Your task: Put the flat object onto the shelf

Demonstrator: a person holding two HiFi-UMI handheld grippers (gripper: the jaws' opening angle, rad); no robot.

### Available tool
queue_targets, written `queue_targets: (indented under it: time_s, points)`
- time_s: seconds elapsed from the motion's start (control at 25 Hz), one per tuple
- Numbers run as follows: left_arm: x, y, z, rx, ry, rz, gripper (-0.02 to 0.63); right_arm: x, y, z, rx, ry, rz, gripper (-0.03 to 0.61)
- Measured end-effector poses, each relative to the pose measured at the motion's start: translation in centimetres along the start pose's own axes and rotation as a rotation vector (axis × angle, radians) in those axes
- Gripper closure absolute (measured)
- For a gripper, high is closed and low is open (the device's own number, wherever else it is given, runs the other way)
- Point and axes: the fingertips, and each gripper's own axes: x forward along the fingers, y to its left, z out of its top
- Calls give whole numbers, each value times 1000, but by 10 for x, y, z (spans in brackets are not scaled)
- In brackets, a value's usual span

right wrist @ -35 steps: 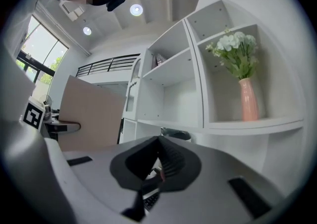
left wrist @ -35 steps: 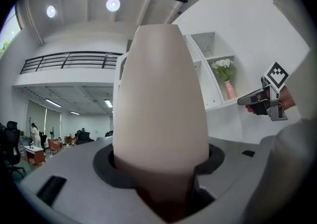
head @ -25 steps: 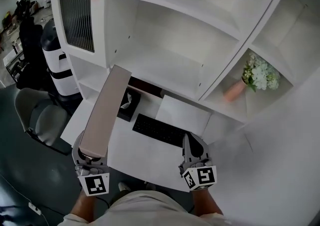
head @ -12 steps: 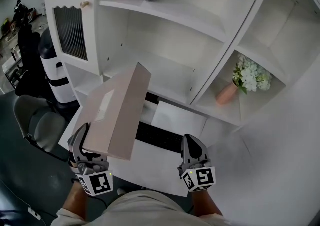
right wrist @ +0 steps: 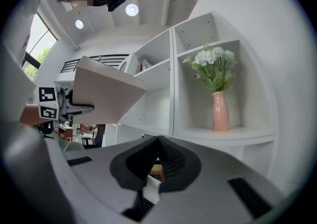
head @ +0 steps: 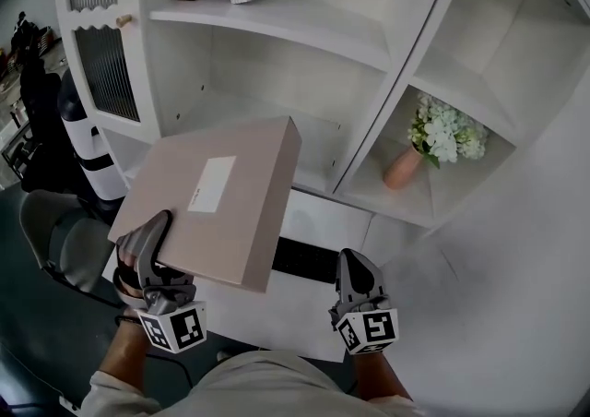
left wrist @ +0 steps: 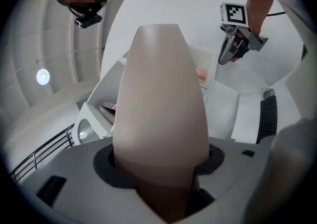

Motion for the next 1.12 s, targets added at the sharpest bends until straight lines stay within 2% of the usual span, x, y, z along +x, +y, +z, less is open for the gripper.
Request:
queue_targets:
  time_s: [0.4,0.72,0.96,1.12]
  points:
    - [37,-14,19,213,-43,-72,336,-5,-23,-7,17,8,-39,575]
    - [66,-27,25,304,-60,-131,337,-9,-40,-14,34,13,-66,575]
    - [88,-48,22,388,-66,-204,337,-13,-53,-20,42,24,-91,575]
    - [101,-60,20,406,-61,-244,337,-16,-62,-24,49,30,-108,575]
